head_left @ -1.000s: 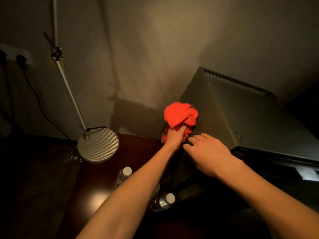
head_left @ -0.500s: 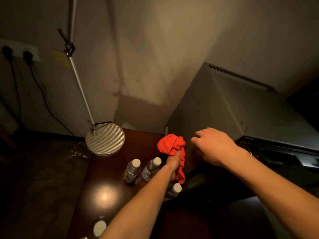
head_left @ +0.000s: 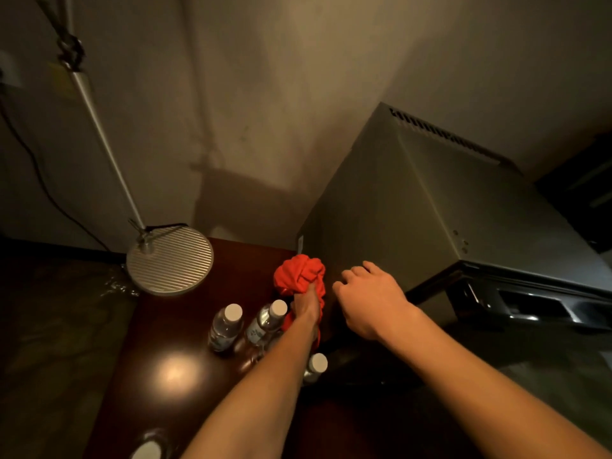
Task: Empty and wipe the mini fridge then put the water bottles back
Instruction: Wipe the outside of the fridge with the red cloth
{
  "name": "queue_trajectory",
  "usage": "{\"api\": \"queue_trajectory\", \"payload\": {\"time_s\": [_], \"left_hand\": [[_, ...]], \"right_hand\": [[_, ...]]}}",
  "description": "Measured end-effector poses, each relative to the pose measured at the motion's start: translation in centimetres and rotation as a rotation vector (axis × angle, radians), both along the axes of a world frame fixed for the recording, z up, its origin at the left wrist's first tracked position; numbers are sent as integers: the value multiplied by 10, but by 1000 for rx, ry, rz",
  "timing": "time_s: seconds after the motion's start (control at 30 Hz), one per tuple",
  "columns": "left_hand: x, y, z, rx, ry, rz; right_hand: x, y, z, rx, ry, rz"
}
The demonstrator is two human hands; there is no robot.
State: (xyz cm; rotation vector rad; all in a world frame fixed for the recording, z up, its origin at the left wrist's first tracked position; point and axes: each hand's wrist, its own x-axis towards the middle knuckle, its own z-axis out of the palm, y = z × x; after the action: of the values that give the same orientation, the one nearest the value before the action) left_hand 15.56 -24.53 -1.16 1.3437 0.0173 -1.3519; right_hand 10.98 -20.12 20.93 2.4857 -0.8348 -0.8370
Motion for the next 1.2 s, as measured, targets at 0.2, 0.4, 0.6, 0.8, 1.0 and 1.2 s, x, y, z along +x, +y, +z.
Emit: {"api": "queue_trajectory", "payload": {"time_s": [0.2,0.4,0.6,0.8,1.0,1.2], "left_hand": [[26,-22,13,-45,33,50],[78,-44,104,-258,114,208],[95,-15,148,-370,133,134],[80,48,166,-338,-78,6],[71,98,180,-380,-438,-66],[54,130,172,-536,-831,-209]], "right_hand": [[-4,-5,-4,1,-52,35],[-8,-1,23,25,-143,47],[-10,7,52,36,-248,-47],[-14,29,61,6,-391,-68],[-34,56,62,-44,-572,-65],[-56,79,52,32,-1005,-147]]}}
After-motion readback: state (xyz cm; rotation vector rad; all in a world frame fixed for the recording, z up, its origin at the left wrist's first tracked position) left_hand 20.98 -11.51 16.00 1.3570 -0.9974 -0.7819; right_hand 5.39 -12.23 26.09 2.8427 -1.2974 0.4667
